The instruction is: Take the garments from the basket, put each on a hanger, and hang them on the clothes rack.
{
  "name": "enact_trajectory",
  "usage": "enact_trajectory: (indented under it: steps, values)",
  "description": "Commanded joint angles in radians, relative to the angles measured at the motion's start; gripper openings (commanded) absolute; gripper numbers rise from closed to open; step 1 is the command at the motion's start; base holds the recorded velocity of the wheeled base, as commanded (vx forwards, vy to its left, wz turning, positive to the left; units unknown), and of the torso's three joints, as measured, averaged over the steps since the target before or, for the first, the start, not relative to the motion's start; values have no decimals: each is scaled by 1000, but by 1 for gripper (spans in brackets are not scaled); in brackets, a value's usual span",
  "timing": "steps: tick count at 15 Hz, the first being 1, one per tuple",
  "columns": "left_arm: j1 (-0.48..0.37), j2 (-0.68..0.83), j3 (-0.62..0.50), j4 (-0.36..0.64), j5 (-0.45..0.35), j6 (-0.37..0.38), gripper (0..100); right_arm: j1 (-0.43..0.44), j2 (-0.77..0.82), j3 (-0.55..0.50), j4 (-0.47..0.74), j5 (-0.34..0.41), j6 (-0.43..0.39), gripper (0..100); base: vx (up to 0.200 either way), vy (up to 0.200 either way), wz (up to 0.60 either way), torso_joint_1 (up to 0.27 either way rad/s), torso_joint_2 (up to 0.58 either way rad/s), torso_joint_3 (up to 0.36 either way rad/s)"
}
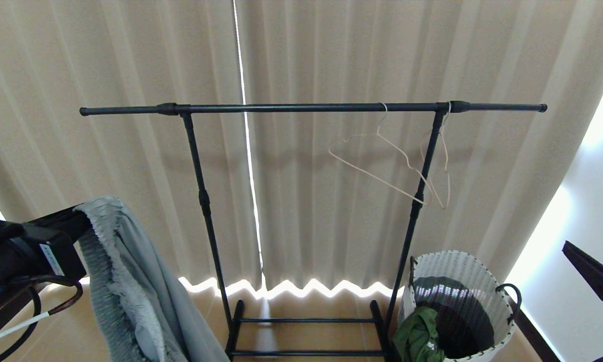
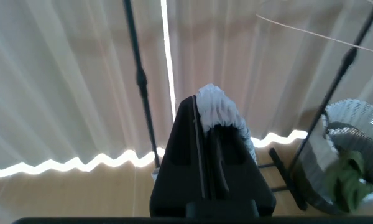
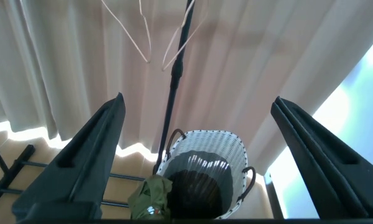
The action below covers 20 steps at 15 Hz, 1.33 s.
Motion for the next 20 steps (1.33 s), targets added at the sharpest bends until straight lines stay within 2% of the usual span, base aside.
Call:
enact_trajectory:
  steps: [1, 3, 15, 19, 20]
  values:
    - [0, 6, -2, -1, -1, 0, 0, 0, 2, -1, 0, 0, 0, 100, 0, 0, 0, 0, 0, 0]
    - [-1, 11, 0, -1, -1, -2, 0, 0, 4, -1, 1, -1, 0, 100, 0, 0, 0, 0, 0, 0]
    - [-23, 12, 8, 1, -1, 8, 0, 0, 6, 2, 4, -1, -2, 100, 200, 0, 0, 6, 2, 2]
    - [-23, 8, 8, -1, -1, 11, 0, 0, 7, -33, 101, -1, 1, 100, 0, 0, 0, 0, 0, 0]
    - [-24, 11, 9, -1, -2, 11, 0, 0, 30, -89, 159, -3, 4, 100, 0, 0, 0, 0, 0, 0]
